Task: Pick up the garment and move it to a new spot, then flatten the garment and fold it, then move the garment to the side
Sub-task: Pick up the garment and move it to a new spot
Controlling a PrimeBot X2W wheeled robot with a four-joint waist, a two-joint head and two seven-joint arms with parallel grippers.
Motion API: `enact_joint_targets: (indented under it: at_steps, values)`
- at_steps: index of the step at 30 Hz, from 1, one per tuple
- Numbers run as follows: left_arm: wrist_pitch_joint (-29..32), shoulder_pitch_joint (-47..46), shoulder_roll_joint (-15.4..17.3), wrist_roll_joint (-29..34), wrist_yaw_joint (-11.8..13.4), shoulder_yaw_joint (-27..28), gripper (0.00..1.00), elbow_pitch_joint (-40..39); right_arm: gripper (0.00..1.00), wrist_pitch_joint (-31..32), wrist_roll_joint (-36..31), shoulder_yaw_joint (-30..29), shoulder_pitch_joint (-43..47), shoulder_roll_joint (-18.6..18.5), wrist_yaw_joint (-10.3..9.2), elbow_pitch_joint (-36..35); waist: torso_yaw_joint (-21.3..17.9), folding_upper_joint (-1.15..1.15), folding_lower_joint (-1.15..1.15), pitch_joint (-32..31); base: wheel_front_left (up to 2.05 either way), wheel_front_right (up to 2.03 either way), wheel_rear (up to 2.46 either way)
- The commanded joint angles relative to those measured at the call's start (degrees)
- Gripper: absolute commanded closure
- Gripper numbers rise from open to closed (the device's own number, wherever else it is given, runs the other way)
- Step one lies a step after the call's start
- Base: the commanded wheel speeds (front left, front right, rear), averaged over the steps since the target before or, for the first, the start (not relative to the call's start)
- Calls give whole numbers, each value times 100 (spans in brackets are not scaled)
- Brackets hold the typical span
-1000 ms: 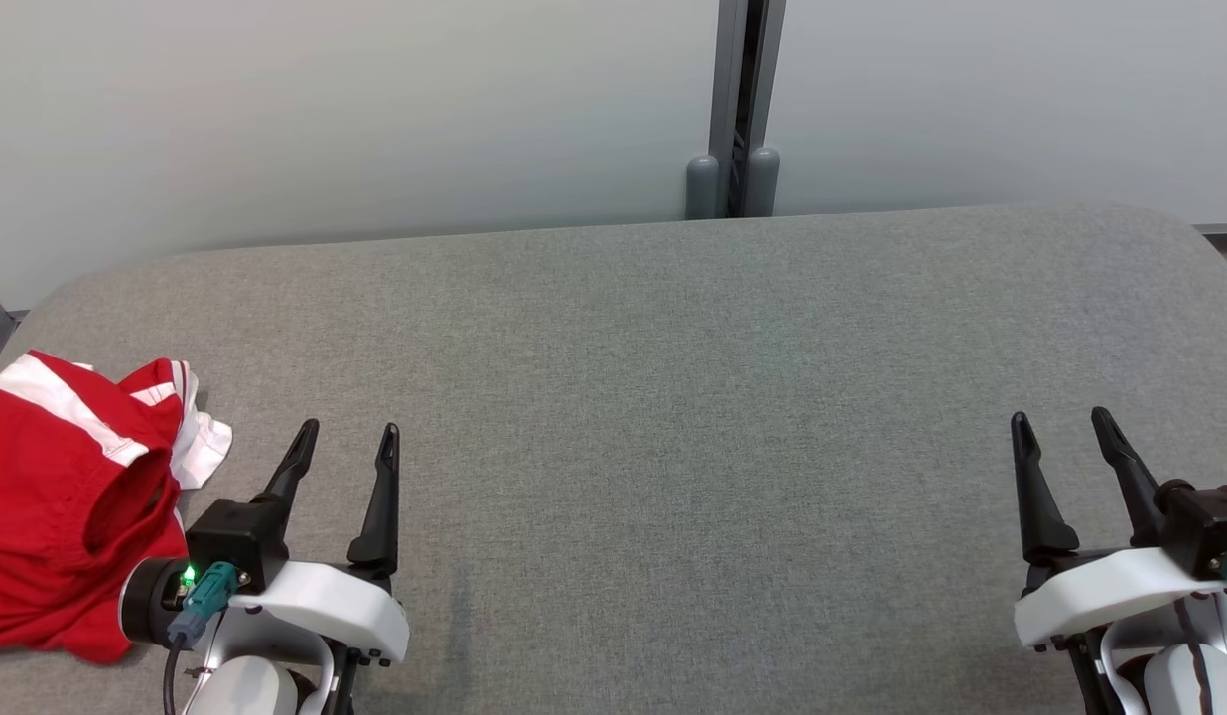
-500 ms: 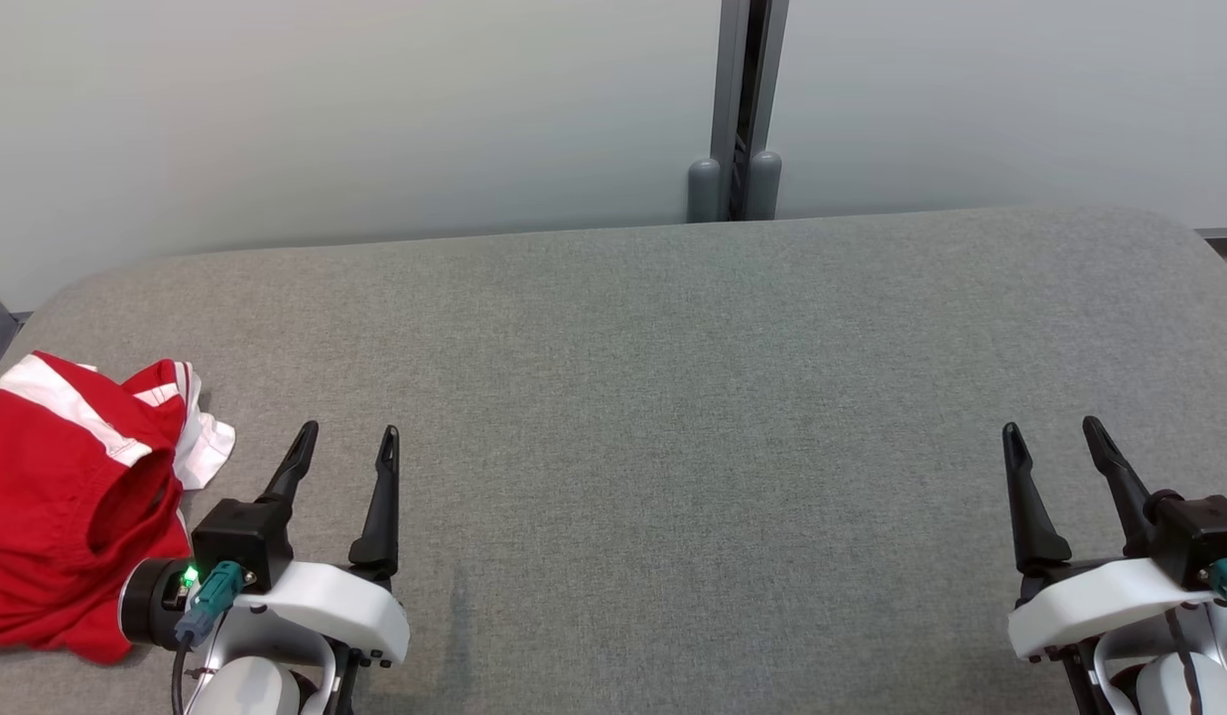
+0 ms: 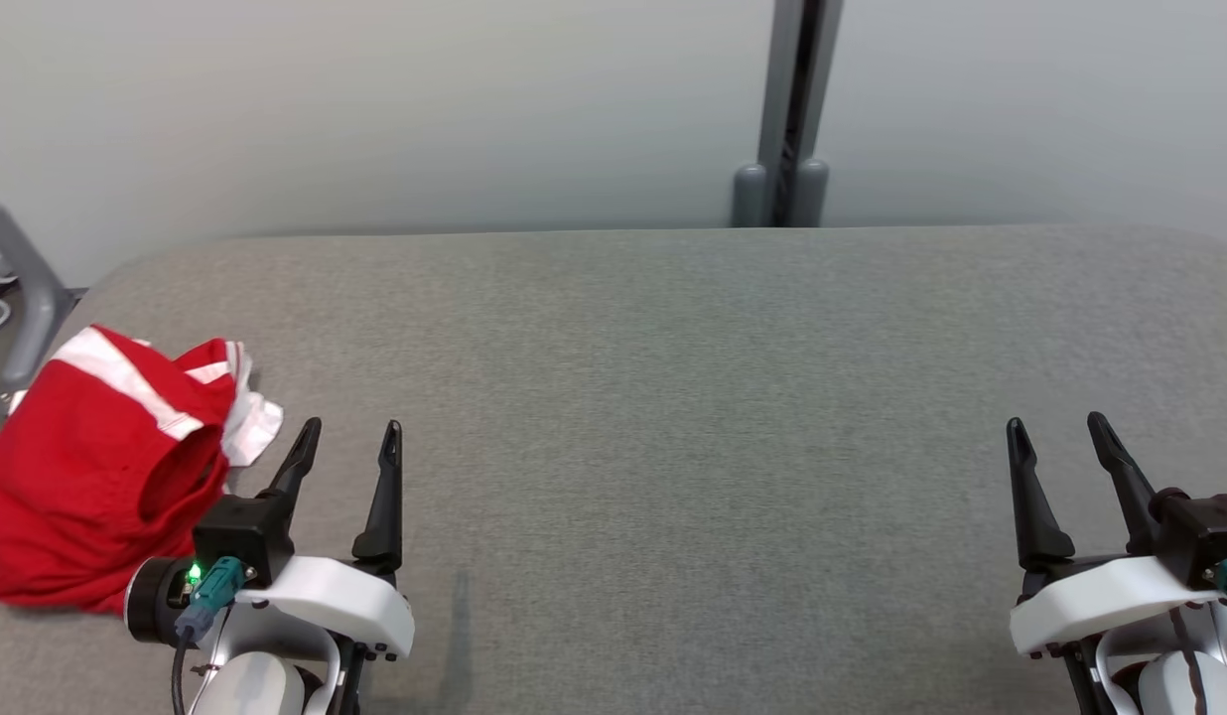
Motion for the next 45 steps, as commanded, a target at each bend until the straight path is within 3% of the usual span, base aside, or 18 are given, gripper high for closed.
enact_joint_targets:
  at_steps: [1, 9, 18, 36, 45]
  values:
    - [-42, -75, 19, -28, 43, 42, 0, 15, 0, 23, 50, 23, 30, -38, 0, -37, 179, 0, 0, 10, 0, 0, 0]
    - [-147, -62, 68, -180, 184, 236, 0, 30, 0, 59, 108, 246, -66, -36, 0, -191, 1074, 0, 0, 48, 0, 0, 0]
    - [-188, 43, 111, -304, 248, 345, 0, -11, 0, 74, 76, 478, -141, 12, -1, -274, 1672, 0, 0, 55, 0, 0, 0]
    - [-174, 36, 76, -403, 352, 309, 0, -67, 0, 151, 119, 503, -101, 16, -1, -322, 1859, 0, 0, 90, 0, 0, 0]
    - [251, -546, 218, -572, 117, 266, 0, 52, 0, 315, 61, 617, -297, -89, -1, -427, 1613, 0, 0, 478, 0, 0, 0]
